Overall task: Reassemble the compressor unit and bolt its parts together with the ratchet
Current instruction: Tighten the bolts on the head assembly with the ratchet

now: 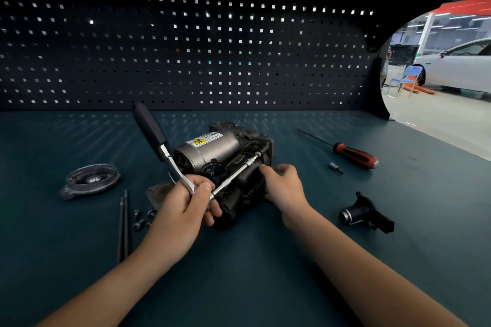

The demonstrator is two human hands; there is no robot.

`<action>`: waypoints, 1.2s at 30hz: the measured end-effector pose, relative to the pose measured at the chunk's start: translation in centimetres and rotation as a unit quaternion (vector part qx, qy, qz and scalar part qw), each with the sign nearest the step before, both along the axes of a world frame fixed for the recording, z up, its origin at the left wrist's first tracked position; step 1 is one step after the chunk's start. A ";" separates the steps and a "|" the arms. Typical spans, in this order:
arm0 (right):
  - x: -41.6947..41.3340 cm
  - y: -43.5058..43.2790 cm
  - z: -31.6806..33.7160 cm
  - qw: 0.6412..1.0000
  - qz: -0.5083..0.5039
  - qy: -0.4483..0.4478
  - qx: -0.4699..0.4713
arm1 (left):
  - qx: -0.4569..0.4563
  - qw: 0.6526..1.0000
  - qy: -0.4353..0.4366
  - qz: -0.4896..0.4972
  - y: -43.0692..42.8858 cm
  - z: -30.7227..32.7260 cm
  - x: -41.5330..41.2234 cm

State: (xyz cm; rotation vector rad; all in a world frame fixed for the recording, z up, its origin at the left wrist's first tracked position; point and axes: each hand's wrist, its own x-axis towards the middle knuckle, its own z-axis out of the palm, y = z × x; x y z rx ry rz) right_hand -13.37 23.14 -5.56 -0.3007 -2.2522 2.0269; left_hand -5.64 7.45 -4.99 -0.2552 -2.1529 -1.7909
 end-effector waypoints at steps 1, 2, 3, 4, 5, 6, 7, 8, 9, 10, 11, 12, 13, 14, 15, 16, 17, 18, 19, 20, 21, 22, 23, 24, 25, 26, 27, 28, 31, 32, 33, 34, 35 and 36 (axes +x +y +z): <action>0.3 -0.2 0.2 0.999 0.025 -0.028 -0.035 | 0.000 1.000 0.001 -0.001 0.0 0.0 0.0; 0.5 -0.4 0.5 0.995 0.050 -0.055 -0.074 | -0.001 1.000 0.002 -0.003 0.0 0.0 0.0; 0.6 -0.7 0.7 0.988 0.070 -0.078 -0.117 | -0.004 1.000 0.002 -0.005 0.0 0.0 0.0; 0.7 -1.0 0.8 0.979 0.083 -0.092 -0.159 | -0.008 1.000 0.003 -0.007 0.0 0.0 0.0; 0.7 -1.3 0.9 0.972 0.086 -0.098 -0.197 | -0.011 1.000 0.004 -0.009 -0.1 0.0 0.0; 0.7 -1.5 0.9 0.965 0.083 -0.100 -0.230 | -0.014 1.000 0.004 -0.009 -0.1 0.0 -0.1; 0.7 -1.8 0.9 0.957 0.076 -0.098 -0.262 | -0.017 1.000 0.004 -0.009 -0.2 0.0 -0.1; 0.7 -2.0 0.8 0.949 0.069 -0.095 -0.292 | -0.021 1.000 0.004 -0.008 -0.3 0.0 -0.2; 0.8 -2.1 0.7 0.943 0.063 -0.092 -0.315 | -0.026 1.000 0.005 -0.008 -0.3 0.0 -0.3; 0.8 -2.1 0.5 0.939 0.059 -0.089 -0.328 | -0.031 0.999 0.005 -0.008 -0.4 -0.1 -0.3; 0.9 -2.1 0.4 0.936 0.058 -0.085 -0.338 | -0.035 0.999 0.005 -0.010 -0.4 -0.2 -0.4; 1.0 -2.2 0.4 0.933 0.058 -0.080 -0.347 | -0.038 0.999 0.003 -0.011 -0.4 -0.2 -0.5; 1.1 -2.2 0.3 0.929 0.057 -0.075 -0.357 | -0.043 0.999 0.001 -0.014 -0.5 -0.4 -0.6; 1.2 -2.2 0.3 0.926 0.055 -0.071 -0.366 | -0.050 0.999 0.001 -0.017 -0.6 -0.4 -0.7; 1.1 -2.2 0.2 0.923 0.051 -0.070 -0.375 | -0.060 0.998 0.002 -0.020 -0.6 -0.5 -0.8; 1.1 -2.3 0.2 0.919 0.048 -0.071 -0.385 | -0.069 0.997 0.006 -0.024 -0.6 -0.6 -0.9; 1.1 -2.3 0.1 0.915 0.048 -0.075 -0.393 | -0.077 0.997 0.012 -0.026 -0.5 -0.6 -1.0; 1.1 -2.3 0.2 0.912 0.052 -0.081 -0.399 | -0.085 0.996 0.019 -0.026 -0.4 -0.7 -1.1; 1.1 -2.4 0.2 0.910 0.057 -0.086 -0.401 | -0.091 0.995 0.026 -0.025 -0.3 -0.7 -1.1; 1.0 -2.4 0.2 0.910 0.061 -0.088 -0.401 | -0.095 0.995 0.032 -0.023 -0.3 -0.7 -1.2; 0.9 -2.4 0.2 0.911 0.063 -0.088 -0.399 | -0.099 0.994 0.036 -0.021 -0.2 -0.8 -1.2; 0.8 -2.3 0.2 0.911 0.063 -0.089 -0.397 | -0.103 0.994 0.038 -0.020 -0.2 -0.8 -1.3; 0.7 -2.3 0.2 0.911 0.065 -0.092 -0.396 | -0.106 0.993 0.040 -0.019 -0.2 -0.8 -1.3; 0.7 -2.2 0.2 0.910 0.070 -0.096 -0.397 | -0.109 0.993 0.041 -0.018 -0.2 -0.8 -1.4; 0.6 -2.0 0.3 0.909 0.080 -0.101 -0.397 | -0.112 0.993 0.043 -0.019 -0.2 -0.8 -1.4; 0.6 -1.8 0.5 0.909 0.093 -0.106 -0.393 | -0.120 0.991 0.047 -0.019 -0.2 -0.9 -1.4; 0.4 -1.6 0.6 0.912 0.102 -0.111 -0.381 | -0.135 0.989 0.051 -0.016 -0.2 -1.0 -1.4; 0.2 -1.3 0.6 0.920 0.104 -0.116 -0.359 | -0.153 0.986 0.057 -0.012 -0.1 -1.0 -1.4; -0.9 -1.0 0.4 0.983 0.050 -0.099 -0.148 | -0.174 0.983 0.067 0.000 -0.2 -1.2 -1.3; -1.2 -0.9 0.2 0.995 0.032 -0.078 -0.060 | -0.173 0.983 0.070 0.004 -0.2 -1.2 -1.4; -1.4 -0.8 0.1 0.998 0.023 -0.059 0.007 | -0.173 0.982 0.072 0.008 -0.2 -1.3 -1.4; -1.5 -0.8 0.0 0.998 0.023 -0.046 0.046 | -0.174 0.982 0.074 0.010 -0.2 -1.3 -1.4; -1.5 -0.7 0.0 0.996 0.029 -0.037 0.072 | -0.174 0.982 0.076 0.010 -0.2 -1.3 -1.4; -1.4 -0.5 0.0 0.994 0.033 -0.029 0.100 | -0.174 0.982 0.077 0.010 -0.2 -1.2 -1.4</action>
